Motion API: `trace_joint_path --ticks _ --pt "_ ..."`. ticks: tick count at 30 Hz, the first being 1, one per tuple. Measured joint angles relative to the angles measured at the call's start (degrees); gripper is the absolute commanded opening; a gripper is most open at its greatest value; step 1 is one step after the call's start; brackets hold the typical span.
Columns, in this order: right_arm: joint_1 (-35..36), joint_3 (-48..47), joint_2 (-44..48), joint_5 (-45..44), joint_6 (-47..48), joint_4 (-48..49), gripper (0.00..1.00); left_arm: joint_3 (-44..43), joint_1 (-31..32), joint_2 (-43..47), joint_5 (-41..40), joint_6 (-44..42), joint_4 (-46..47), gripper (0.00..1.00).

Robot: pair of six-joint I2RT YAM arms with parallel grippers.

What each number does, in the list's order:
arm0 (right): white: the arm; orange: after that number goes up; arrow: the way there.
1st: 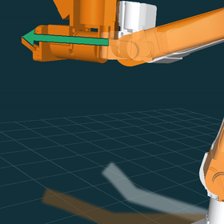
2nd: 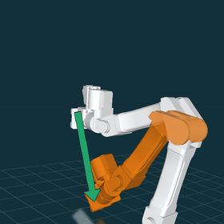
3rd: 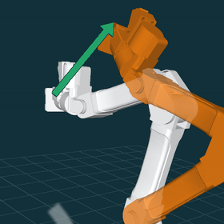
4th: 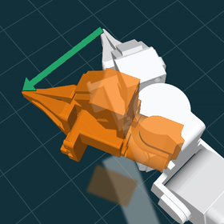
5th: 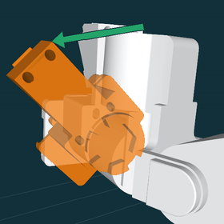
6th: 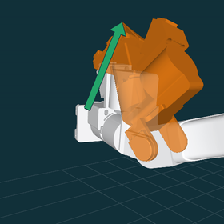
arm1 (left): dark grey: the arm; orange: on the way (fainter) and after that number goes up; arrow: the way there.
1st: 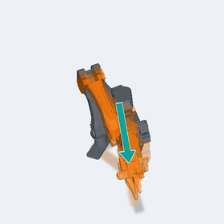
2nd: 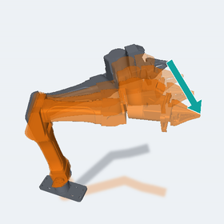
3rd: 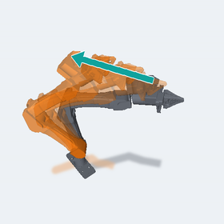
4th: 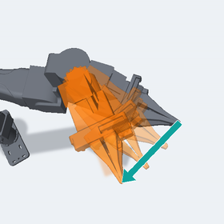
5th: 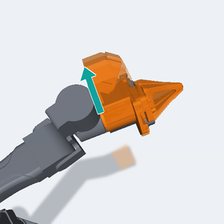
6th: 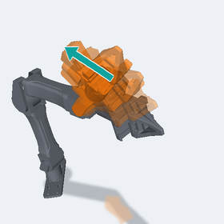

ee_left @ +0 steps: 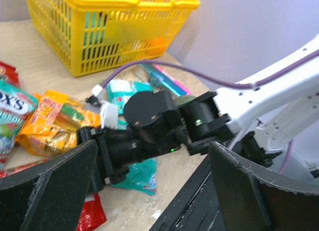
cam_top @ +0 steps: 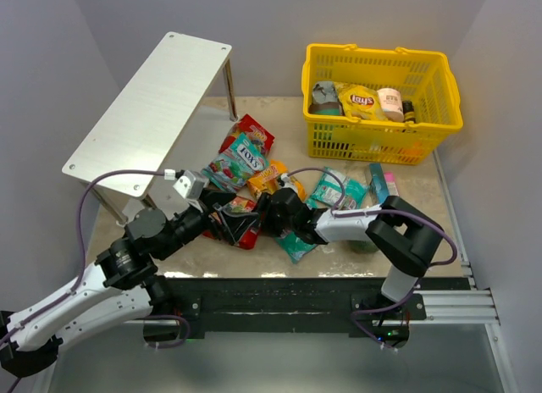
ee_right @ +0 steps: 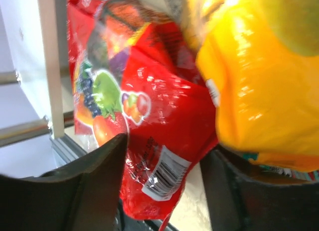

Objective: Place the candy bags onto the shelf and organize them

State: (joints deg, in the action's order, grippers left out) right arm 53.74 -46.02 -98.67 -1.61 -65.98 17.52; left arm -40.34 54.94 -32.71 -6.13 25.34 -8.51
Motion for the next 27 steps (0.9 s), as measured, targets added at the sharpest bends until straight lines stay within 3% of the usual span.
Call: trace_joint_path --ticks 2,5,10,16,21,27 --pt "0.00 0.42 -1.01 -0.13 -0.96 1.27 0.12 -0.85 0.00 0.37 1.53 -0.46 0.83 0.99" --pt "0.00 0.57 -2.10 0.46 -2.56 2.67 0.01 -2.34 0.00 0.20 3.02 -0.96 1.62 0.99" --pt "0.00 0.57 -0.48 1.14 -3.06 2.56 0.00 -5.09 0.00 -0.31 4.90 -1.44 2.25 0.99" --pt "0.26 0.26 9.38 1.18 -1.44 -2.34 0.00 -8.07 0.00 0.33 6.95 -2.69 3.30 1.00" --pt "0.26 -2.47 15.98 1.31 1.22 -5.62 0.00 -10.71 0.00 2.05 7.93 -4.61 4.28 1.00" --pt "0.26 -7.98 17.44 2.91 3.80 -6.45 0.00 -11.93 0.00 3.87 8.22 -6.80 4.68 1.00"
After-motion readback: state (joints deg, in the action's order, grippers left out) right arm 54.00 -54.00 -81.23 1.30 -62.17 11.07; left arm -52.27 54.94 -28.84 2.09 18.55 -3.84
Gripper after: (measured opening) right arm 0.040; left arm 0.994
